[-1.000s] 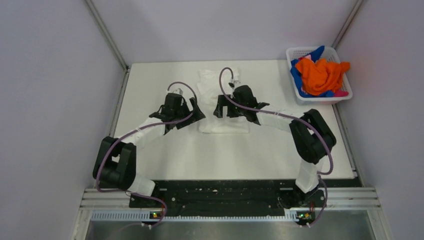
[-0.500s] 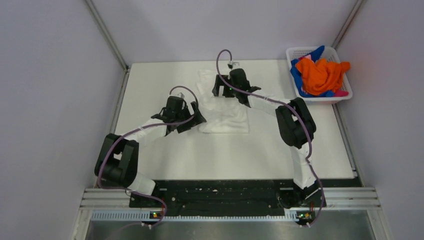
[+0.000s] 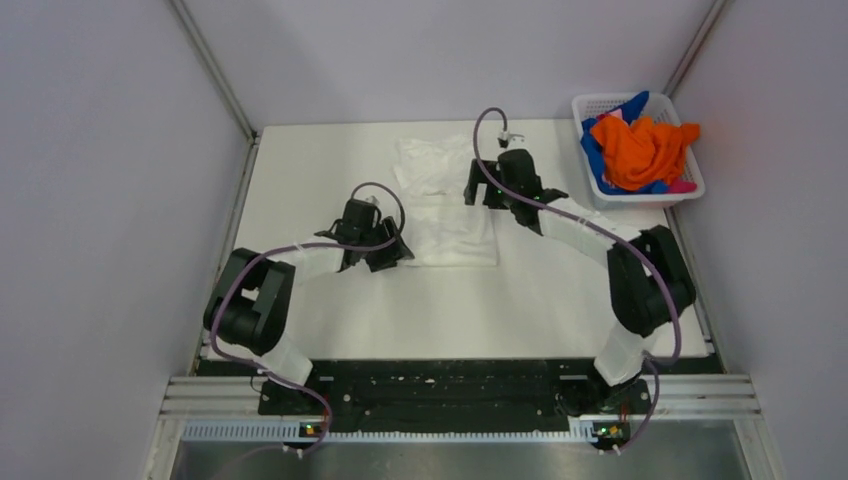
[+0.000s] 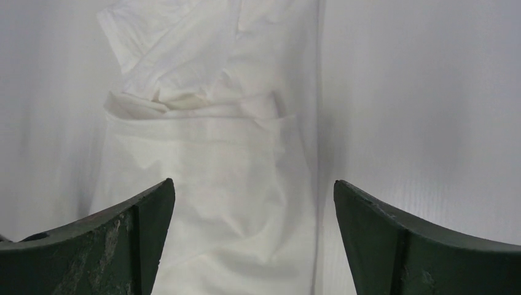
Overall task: Fold and stack the t-shirts
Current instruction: Grab one side of the 2/3 rectangular tshirt with both arms
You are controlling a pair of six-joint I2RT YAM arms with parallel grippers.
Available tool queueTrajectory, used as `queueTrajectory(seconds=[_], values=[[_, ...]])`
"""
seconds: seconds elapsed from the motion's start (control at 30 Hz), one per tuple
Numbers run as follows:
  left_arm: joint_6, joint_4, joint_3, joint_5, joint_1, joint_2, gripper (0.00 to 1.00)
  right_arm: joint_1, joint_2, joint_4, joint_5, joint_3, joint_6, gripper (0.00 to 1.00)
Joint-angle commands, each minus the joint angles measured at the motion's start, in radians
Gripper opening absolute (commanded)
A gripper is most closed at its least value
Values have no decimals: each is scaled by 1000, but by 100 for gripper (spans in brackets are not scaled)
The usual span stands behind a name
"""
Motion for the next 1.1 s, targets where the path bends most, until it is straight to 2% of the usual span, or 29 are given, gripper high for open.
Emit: queueTrajectory(seconds=[0.0,0.2,0.33,0.47,0.5,0.53,0.57,0.7,0.97,1.0,1.07], values=[[-10,65,11,28,-16,67,53,-15,-202,-45,72,-152,42,99],[-16,65,19,43,-22,116,15,-47,-401,-73,47,-365,109,99],[-10,37,18,1,-25,105,0,-47,-437,-65,-70,-458,126,97],[-9,34,11,1,-25,100,0,-47,-398,-50,-153,-502,148,91],[-11,36,6,3,-26,98,0,-46,-377,-32,-175,-508,154,86],[-12,38,3,3,-26,98,0,-47,-358,-24,-193,-506,161,76],[-16,39,-1,4,-27,96,0,-48,-336,-18,-205,-503,163,70],[-19,36,-17,-2,-32,88,0,-47,-274,36,-259,-500,167,57],[-19,29,-30,-20,-35,81,0,-45,-182,127,-301,-519,185,44],[-18,29,-31,-21,-35,81,0,-46,-173,136,-301,-522,186,39],[-17,28,-30,-21,-35,79,0,-45,-165,140,-310,-528,189,21]])
